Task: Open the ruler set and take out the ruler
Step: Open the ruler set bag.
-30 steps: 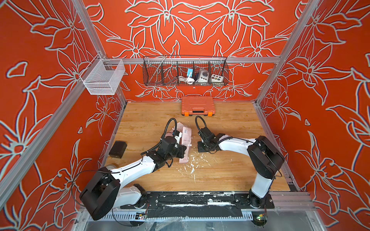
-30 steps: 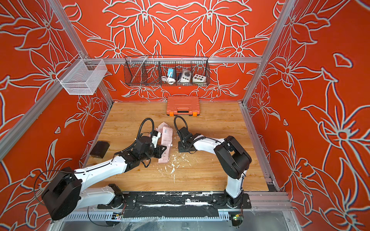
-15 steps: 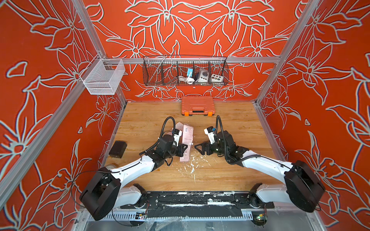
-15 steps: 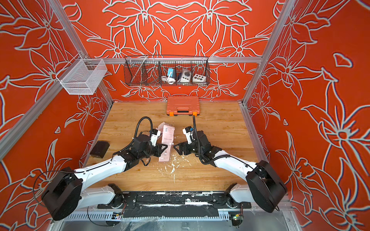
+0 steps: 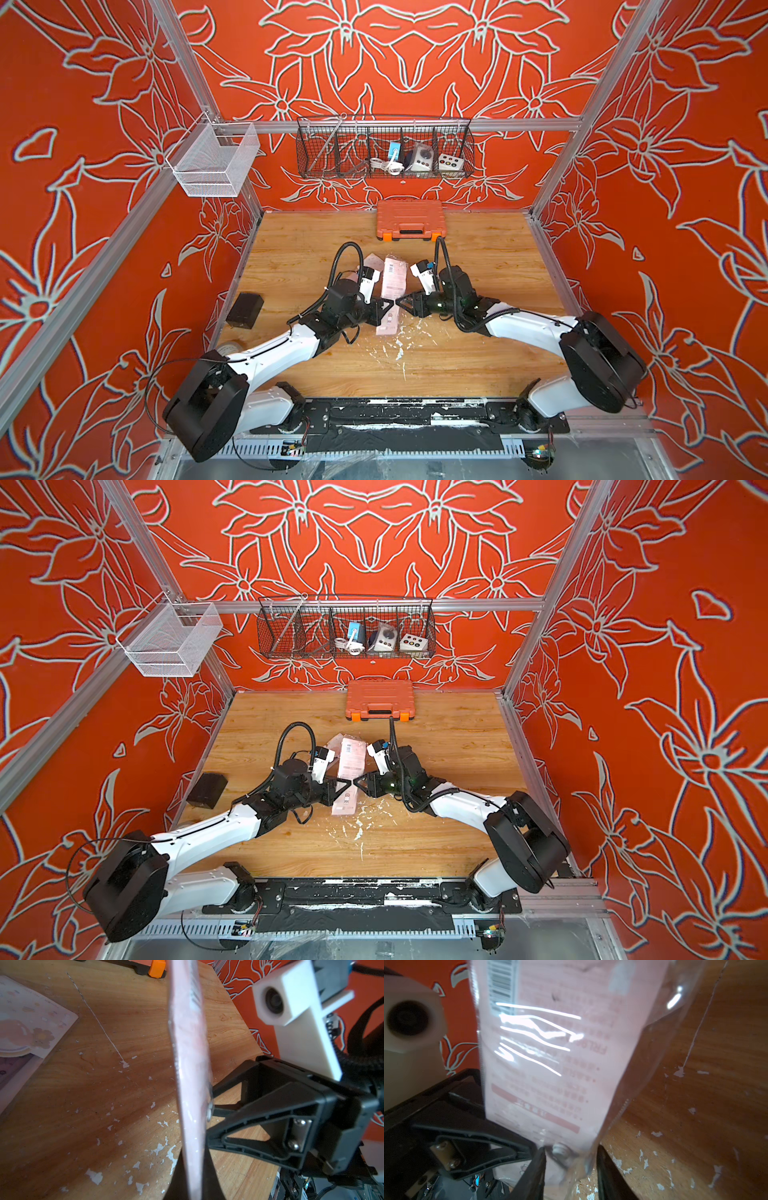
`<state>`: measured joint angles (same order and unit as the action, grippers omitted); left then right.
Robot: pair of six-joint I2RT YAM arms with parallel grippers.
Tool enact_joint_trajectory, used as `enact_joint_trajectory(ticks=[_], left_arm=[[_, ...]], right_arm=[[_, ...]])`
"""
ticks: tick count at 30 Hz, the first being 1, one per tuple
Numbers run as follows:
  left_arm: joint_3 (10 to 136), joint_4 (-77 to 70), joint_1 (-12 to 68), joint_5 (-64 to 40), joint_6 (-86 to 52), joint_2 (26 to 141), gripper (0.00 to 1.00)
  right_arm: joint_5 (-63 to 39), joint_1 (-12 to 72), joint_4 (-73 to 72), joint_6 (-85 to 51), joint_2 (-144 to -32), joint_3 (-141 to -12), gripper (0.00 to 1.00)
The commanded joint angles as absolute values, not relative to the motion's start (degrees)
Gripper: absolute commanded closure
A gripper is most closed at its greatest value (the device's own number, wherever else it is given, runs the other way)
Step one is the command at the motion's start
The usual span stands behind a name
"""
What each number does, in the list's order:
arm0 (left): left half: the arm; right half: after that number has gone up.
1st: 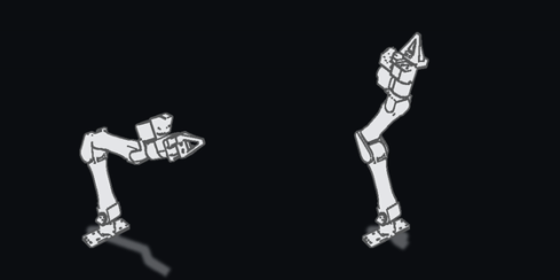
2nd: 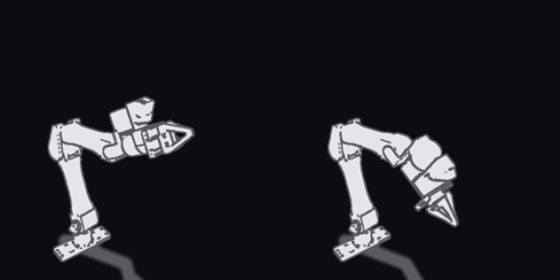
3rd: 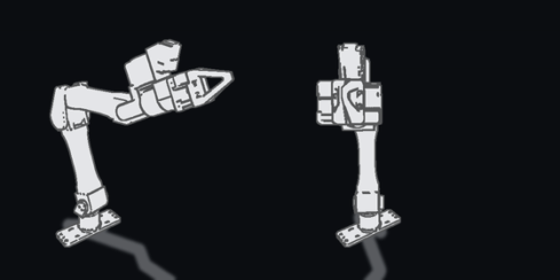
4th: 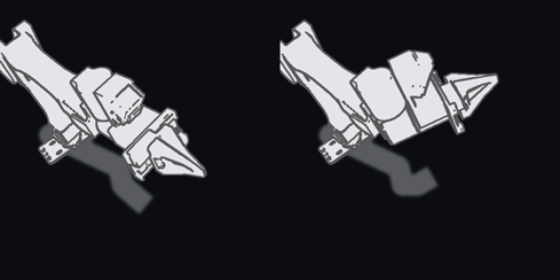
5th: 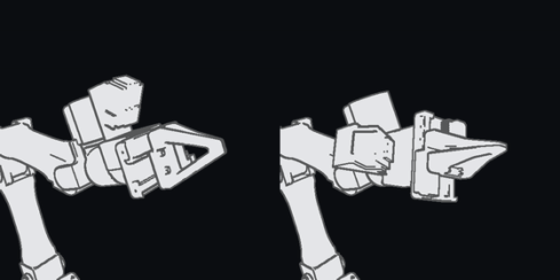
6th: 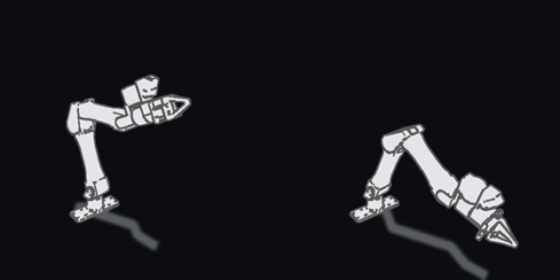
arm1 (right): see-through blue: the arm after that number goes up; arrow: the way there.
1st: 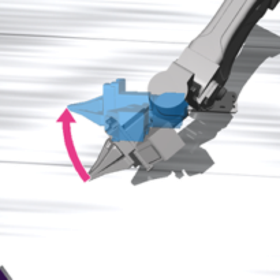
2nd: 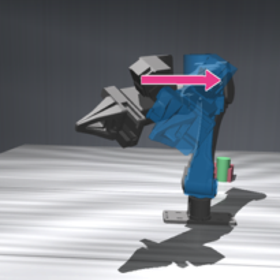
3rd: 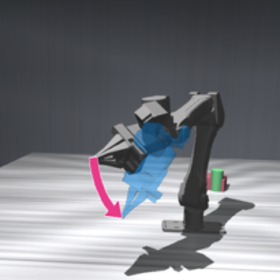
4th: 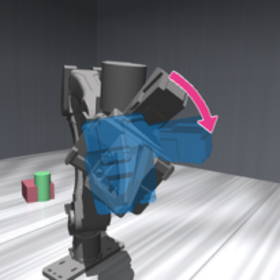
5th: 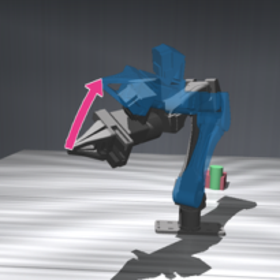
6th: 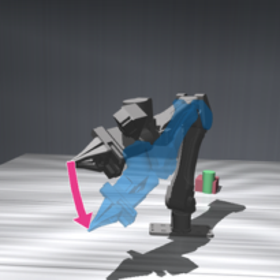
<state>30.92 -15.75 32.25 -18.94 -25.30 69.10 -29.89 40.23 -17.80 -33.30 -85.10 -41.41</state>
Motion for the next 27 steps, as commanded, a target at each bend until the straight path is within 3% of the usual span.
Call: enact_joint_trajectory(ticks=[1,4,12,15,17,20,27], left_arm=[[30.59,-17.04,32.08,-18.85,-24.31,67.67,1.0],[30.63,-17.29,32.08,-18.81,-24.48,67.86,1.0],[30.39,-18.17,32.1,-19.38,-24.58,68.39,1.0],[30.33,-18.6,32.08,-20.3,-24.78,68.97,1.0],[30.17,-19.27,32.08,-21.0,-24.92,69.17,1.0],[29.97,-20.01,32.08,-21.23,-25.27,69.5,1.0],[29.82,-19.87,32.08,-21.08,-25.16,69.58,1.0]], right_arm=[[-28.98,39.26,-15.52,-32.32,-83.63,-42.23,0.61],[-29.79,38.29,-14.72,-31.23,-83.25,-41.95,0.64],[-30.58,37.06,-14.28,-29.81,-82.9,-41.99,0.89],[-31.45,37.03,-15.44,-30.26,-83.11,-42.01,0.89],[-32.8,37.0,-16.49,-30.49,-83.45,-42.14,0.81],[-33.39,37.0,-17.2,-30.66,-84.0,-42.16,0.8],[-30.31,37.01,-15.34,-30.67,-82.39,-41.95,1.0]])
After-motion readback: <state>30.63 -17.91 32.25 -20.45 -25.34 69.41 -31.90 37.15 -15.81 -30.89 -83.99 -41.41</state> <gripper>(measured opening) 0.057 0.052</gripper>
